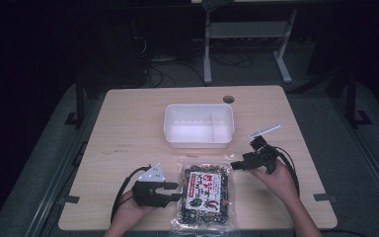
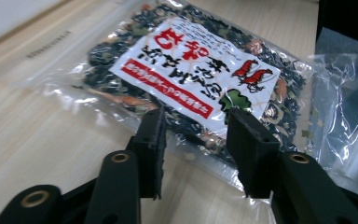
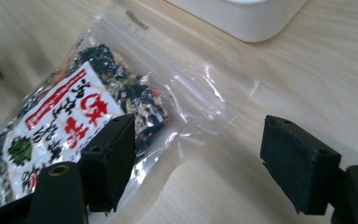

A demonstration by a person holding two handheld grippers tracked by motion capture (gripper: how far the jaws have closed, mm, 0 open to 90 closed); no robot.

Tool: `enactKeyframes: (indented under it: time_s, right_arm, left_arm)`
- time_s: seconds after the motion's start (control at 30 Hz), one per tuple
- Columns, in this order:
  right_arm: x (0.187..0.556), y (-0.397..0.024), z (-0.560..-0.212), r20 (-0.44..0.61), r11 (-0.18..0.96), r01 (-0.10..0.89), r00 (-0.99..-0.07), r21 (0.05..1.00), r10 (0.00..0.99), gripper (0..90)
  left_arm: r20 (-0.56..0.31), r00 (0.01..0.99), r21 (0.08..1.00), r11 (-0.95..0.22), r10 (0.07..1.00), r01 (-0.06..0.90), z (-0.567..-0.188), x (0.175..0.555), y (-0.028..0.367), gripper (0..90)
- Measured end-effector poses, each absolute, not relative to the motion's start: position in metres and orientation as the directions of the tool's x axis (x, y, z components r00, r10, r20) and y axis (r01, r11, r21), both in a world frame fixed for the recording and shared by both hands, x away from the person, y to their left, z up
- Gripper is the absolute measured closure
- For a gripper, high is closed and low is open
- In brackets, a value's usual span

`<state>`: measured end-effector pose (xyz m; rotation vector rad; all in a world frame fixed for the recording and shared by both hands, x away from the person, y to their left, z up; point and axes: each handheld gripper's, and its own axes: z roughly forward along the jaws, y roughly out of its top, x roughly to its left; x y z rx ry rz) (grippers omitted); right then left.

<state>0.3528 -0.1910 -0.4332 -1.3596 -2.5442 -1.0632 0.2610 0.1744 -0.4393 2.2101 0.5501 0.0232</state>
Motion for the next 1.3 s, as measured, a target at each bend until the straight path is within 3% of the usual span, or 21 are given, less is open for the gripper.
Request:
enactKeyframes:
  time_s: [0.33,0.8,1.03,1.07,1.17,1.3]
  right_arm:
    - [0.378,-0.183,-0.445,0.376,0.369,0.805,-0.557,0.465,0.74,32.5]
    - [0.39,-0.18,-0.458,0.442,0.328,0.837,-0.519,0.438,0.732,53.7]
    - [0.389,-0.177,-0.458,0.429,0.353,0.822,-0.543,0.447,0.722,70.4]
    - [0.388,-0.178,-0.457,0.423,0.352,0.818,-0.546,0.455,0.723,77.1]
    - [0.387,-0.182,-0.454,0.424,0.352,0.809,-0.558,0.472,0.714,85.7]
    - [0.386,-0.185,-0.451,0.435,0.349,0.802,-0.567,0.485,0.699,88.7]
  left_arm:
    - [-0.159,0.917,0.703,-0.61,0.366,0.366,-0.449,0.263,0.161,59.2]
    - [-0.155,0.917,0.697,-0.617,0.368,0.366,-0.455,0.265,0.159,60.2]
    - [-0.15,0.916,0.701,-0.613,0.372,0.364,-0.456,0.265,0.159,59.5]
    - [-0.15,0.916,0.702,-0.612,0.373,0.364,-0.456,0.265,0.159,59.4]
    - [-0.148,0.915,0.702,-0.612,0.375,0.364,-0.456,0.265,0.159,59.0]
    - [-0.146,0.914,0.703,-0.611,0.378,0.365,-0.457,0.265,0.159,57.5]
